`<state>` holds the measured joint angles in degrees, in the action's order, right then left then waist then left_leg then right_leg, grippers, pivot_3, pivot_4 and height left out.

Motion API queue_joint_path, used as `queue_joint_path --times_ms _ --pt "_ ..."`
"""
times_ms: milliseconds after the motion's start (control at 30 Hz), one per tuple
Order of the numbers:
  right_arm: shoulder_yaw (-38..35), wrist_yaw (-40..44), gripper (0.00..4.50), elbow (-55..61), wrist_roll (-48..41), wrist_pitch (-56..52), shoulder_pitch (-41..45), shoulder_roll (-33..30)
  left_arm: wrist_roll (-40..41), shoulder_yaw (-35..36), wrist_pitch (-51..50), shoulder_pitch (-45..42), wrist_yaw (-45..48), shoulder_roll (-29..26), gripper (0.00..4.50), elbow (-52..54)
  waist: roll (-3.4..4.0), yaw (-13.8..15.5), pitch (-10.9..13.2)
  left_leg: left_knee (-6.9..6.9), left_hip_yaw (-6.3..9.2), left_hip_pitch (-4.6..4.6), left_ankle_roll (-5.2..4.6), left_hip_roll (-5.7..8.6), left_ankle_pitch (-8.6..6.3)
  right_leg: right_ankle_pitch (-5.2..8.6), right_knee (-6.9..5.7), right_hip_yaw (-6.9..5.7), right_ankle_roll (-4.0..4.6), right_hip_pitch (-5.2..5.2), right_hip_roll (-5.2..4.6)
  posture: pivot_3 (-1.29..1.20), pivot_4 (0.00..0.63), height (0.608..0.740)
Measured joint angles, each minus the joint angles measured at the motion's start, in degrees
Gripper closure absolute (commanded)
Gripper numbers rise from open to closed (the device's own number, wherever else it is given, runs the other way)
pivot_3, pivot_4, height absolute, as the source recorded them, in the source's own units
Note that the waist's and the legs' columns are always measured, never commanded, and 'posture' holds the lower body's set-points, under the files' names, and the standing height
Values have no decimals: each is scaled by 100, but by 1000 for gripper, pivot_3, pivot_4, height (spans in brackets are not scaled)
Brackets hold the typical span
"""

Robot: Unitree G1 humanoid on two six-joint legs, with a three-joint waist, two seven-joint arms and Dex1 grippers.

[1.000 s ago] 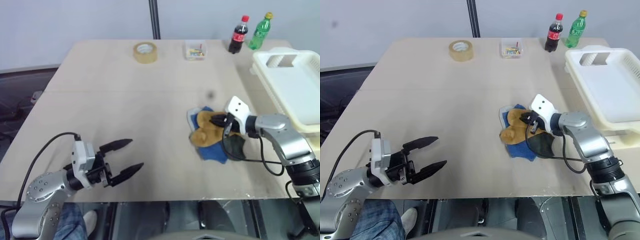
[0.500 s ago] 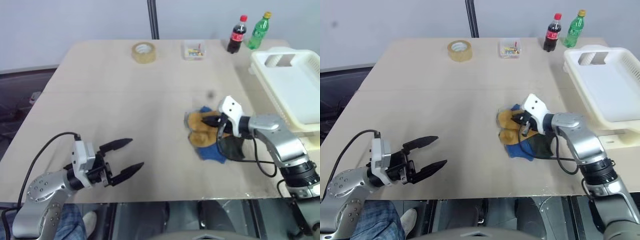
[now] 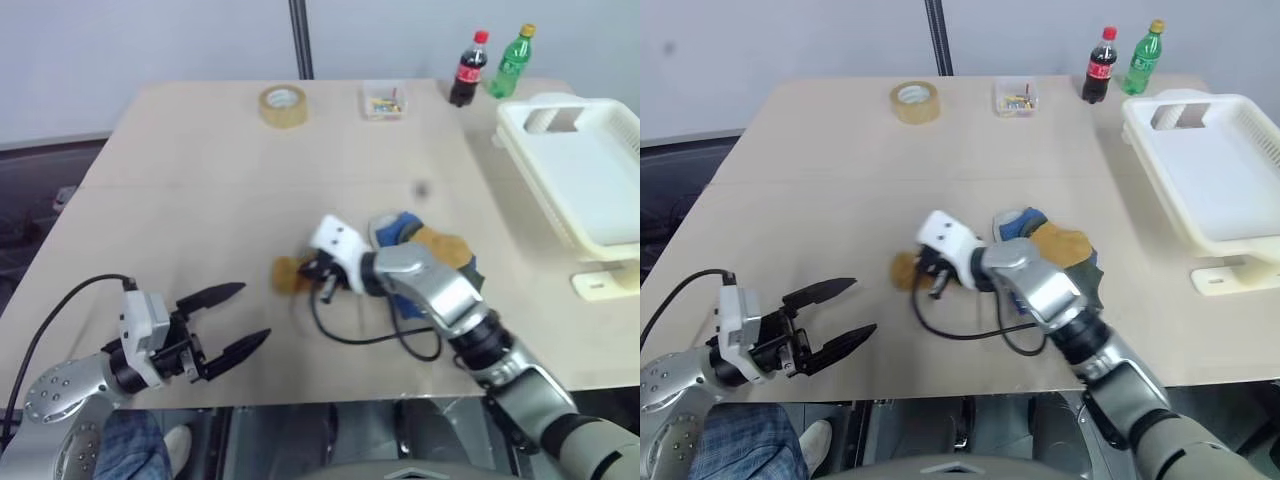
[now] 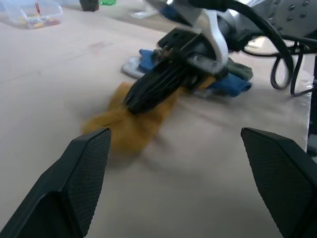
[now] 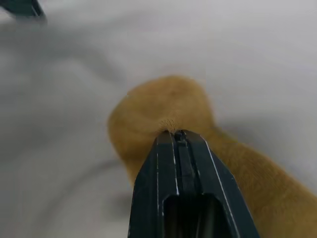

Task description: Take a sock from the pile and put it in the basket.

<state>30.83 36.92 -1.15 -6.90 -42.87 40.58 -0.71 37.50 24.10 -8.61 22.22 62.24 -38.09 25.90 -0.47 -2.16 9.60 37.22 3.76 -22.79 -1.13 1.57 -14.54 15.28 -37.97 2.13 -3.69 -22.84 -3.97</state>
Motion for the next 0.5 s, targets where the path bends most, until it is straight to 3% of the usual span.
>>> queue_joint_path --times_ms 33,167,300,500 --pt "-23 -99 2567 -75 6 13 45 145 0 27 22 48 -6 4 0 23 0 1 0 0 0 0 0 5 0 0 1 -1 0 0 1 0 150 738" --pt "-303 -378 894 -197 -43 64 52 555 1 34 28 155 -16 25 0 42 -2 -13 -2 -1 1 -1 -1 10 0 0 2 0 -1 0 2 0 150 738" --pt "-421 -215 894 61 -85 55 104 145 1 33 42 169 -19 28 0 53 -3 9 -2 0 4 -1 -1 14 -1 0 4 -6 -1 2 1 0 150 738" --pt "-603 189 894 244 26 -4 90 -1153 -8 1 47 16 2 25 0 28 -1 -27 -1 -4 0 -1 -2 8 0 0 2 -1 0 0 3 0 150 738"
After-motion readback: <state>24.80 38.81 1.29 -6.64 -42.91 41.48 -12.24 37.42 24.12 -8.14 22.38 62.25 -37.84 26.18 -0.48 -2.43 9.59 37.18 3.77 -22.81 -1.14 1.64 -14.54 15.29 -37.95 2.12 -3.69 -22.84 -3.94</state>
